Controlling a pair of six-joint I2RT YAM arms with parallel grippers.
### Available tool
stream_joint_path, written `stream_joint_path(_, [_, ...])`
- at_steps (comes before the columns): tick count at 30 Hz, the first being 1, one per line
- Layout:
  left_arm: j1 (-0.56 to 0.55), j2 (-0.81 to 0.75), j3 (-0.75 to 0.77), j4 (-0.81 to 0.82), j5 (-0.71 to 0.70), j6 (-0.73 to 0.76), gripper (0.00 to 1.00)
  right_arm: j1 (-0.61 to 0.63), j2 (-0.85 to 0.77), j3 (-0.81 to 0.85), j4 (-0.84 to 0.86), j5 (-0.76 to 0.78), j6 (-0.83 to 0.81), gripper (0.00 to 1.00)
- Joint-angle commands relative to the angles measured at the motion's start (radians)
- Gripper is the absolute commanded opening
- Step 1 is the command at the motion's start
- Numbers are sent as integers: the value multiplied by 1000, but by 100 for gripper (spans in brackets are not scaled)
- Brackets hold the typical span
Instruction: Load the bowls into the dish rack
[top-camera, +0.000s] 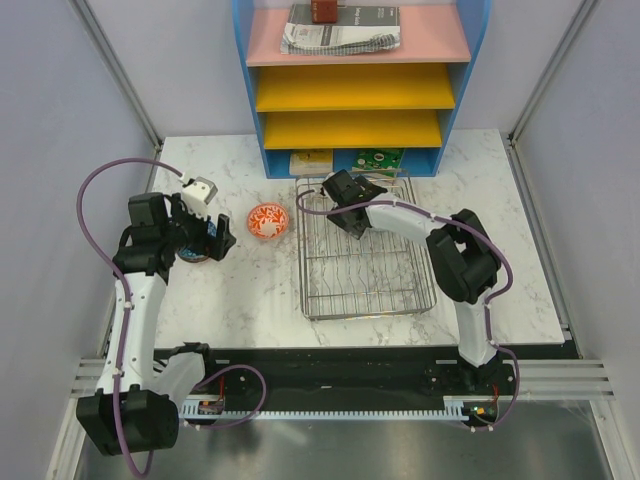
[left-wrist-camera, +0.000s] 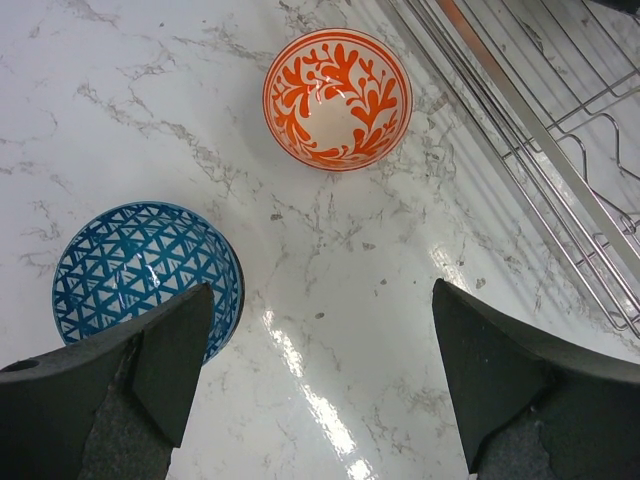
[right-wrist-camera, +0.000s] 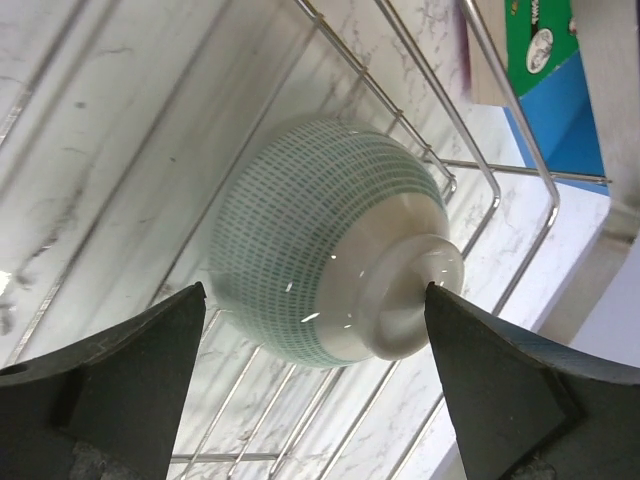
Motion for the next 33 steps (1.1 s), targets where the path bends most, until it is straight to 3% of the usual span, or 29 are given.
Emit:
stream_joint_path(1, [8,-20,-2,-4,-2,-19,97,8,-31,37,4,-30,38,98])
stream_joint_path(14, [12,-26,-8,-6,-24,-15,96,2,-34,55,7,-101,53,98])
stream_joint_path(25, [15,-49,-13,-18,-47,4,96,-79,-4,66,29,-93,39,98])
stream_joint_path(33, [41,-8,-34,6,-105,22,97,-72,-65,52,30,-171,49,98])
